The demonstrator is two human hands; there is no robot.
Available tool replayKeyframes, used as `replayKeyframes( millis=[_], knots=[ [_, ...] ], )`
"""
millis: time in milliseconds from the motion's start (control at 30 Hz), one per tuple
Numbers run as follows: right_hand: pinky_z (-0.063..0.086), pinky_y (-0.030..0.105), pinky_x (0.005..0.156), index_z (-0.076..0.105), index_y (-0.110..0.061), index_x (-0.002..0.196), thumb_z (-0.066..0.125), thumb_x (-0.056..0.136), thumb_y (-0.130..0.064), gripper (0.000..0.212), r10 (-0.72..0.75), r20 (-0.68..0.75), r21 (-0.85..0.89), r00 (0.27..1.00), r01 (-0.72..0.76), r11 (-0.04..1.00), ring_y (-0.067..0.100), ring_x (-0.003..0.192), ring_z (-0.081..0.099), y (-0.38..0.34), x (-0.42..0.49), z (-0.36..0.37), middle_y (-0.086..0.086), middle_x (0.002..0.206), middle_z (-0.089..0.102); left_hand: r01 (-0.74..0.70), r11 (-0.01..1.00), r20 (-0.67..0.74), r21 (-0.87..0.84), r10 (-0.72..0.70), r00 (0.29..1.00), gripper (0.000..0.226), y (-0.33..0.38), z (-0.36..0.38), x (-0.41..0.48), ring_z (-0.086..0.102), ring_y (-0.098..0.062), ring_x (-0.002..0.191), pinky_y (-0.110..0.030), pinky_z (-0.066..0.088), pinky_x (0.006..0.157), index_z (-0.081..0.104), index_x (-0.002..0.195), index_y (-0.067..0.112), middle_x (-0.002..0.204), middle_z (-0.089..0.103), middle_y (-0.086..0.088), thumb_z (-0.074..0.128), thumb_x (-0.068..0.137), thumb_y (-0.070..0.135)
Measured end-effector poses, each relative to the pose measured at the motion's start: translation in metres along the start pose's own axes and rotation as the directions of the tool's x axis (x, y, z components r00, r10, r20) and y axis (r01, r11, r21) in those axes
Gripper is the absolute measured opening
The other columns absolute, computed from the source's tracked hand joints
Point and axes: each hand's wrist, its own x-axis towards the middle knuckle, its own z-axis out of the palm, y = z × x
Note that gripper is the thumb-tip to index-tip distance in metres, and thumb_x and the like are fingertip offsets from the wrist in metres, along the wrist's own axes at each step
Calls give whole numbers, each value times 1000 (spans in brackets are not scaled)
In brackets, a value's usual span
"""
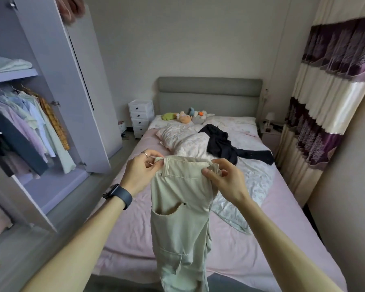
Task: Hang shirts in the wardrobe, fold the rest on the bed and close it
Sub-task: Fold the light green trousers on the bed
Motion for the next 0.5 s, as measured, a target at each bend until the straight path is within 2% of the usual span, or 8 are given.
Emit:
replayKeyframes(
  millis=[67,200,300,367,400,433,500],
  knots=[
    [52,17,69,72,-29,109,79,81,-48,35,-9,11,-9,1000,9,1000,-1,79,67,-2,9,0,-13,89,73,-1,999,-13,33,2,1000,8,0,-2,7,67,-5,74,-24,53,72,67,92,30,81,73,6,74,89,33],
    [43,1,70,71,-30,119,73,86,-51,39,-84,59,-112,995,90,990,-19,83,58,-1,46,12,-23,87,66,52,997,-62,63,-48,997,12,-12,2,40,67,-5,75,-12,48,66,68,93,23,82,72,5,74,88,32],
    [40,-1,71,71,-25,120,70,89,-49,39,-91,45,-177,995,97,979,-22,86,55,10,95,31,-26,82,63,69,993,-91,97,-60,994,9,-34,11,82,64,4,72,-13,47,65,66,85,34,76,69,14,75,87,37],
    [45,8,66,73,-26,112,66,91,-53,35,-86,57,-260,995,98,961,-8,80,60,21,122,44,-21,77,63,78,985,-84,154,-66,994,17,-51,19,104,65,0,73,-24,52,69,60,78,40,71,65,18,74,87,39],
    [48,17,64,72,-29,104,63,91,-57,32,-73,71,-332,995,92,939,2,76,62,35,146,57,-17,75,64,97,978,-73,186,-85,994,19,-70,27,125,66,-8,76,-29,54,71,58,76,41,69,62,19,73,87,39],
    [49,28,61,68,-35,91,59,92,-61,28,-57,90,-409,994,89,908,8,74,62,49,160,68,-13,74,64,127,968,-56,215,-117,992,20,-85,35,138,67,-16,78,-34,55,73,56,75,41,67,60,20,73,87,39],
    [44,32,59,53,-36,74,52,91,-68,36,11,120,-514,993,53,856,19,78,60,88,195,99,-7,78,62,192,946,-7,262,-197,980,20,-131,57,168,67,-21,82,-35,54,71,54,74,42,64,57,24,70,86,43]
  ],
)
